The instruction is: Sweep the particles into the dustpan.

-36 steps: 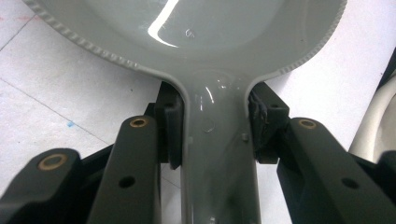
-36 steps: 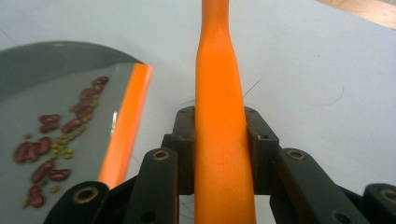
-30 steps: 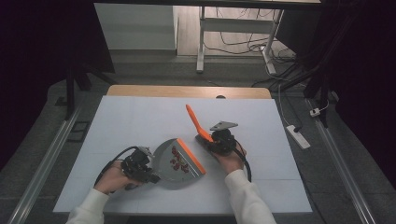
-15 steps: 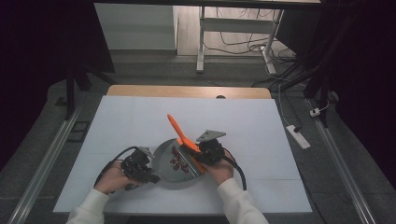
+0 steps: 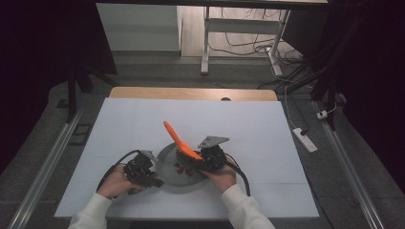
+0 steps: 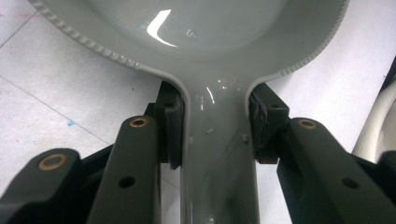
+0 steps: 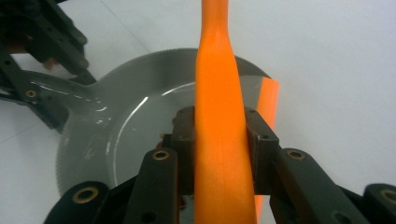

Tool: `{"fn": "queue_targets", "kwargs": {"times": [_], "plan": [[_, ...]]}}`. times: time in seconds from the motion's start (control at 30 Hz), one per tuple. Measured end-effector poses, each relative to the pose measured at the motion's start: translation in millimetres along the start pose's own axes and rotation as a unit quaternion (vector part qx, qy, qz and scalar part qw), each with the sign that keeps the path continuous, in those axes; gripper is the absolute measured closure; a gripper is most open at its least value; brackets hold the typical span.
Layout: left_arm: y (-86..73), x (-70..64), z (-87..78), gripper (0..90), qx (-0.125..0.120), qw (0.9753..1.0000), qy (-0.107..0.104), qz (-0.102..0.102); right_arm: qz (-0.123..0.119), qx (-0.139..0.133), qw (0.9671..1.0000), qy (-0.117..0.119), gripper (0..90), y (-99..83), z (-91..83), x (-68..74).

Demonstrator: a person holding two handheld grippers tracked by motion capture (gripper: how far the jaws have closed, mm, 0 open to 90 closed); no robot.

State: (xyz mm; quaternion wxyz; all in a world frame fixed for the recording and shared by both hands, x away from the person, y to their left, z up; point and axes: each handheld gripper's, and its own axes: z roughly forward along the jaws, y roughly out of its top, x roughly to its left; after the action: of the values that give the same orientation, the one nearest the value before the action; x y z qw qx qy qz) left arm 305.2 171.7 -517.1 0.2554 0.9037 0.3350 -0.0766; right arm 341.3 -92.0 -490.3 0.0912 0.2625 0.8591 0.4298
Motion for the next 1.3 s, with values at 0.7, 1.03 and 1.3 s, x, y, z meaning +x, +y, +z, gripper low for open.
{"fn": "queue_targets", "kwargs": {"times": [0.7, 1.03, 1.3], "plan": [[-1.8, -1.4, -2.2, 61.9, -0.013, 0.9999, 0.003, 0.008, 0.012, -0.039, 0.9984, -0.039, 70.0, -6.0, -25.9, -15.9], [-5.9, -4.3, -6.3, 61.9, -0.035, 0.9992, 0.012, 0.013, 0.022, -0.046, 0.9977, -0.045, 69.9, -14.6, -40.8, -22.1], [-11.4, -7.7, -10.3, 61.8, -0.06, 0.9978, 0.028, 0.005, 0.014, -0.05, 0.9974, -0.051, 70.0, -19.8, -52.5, -24.3]]}}
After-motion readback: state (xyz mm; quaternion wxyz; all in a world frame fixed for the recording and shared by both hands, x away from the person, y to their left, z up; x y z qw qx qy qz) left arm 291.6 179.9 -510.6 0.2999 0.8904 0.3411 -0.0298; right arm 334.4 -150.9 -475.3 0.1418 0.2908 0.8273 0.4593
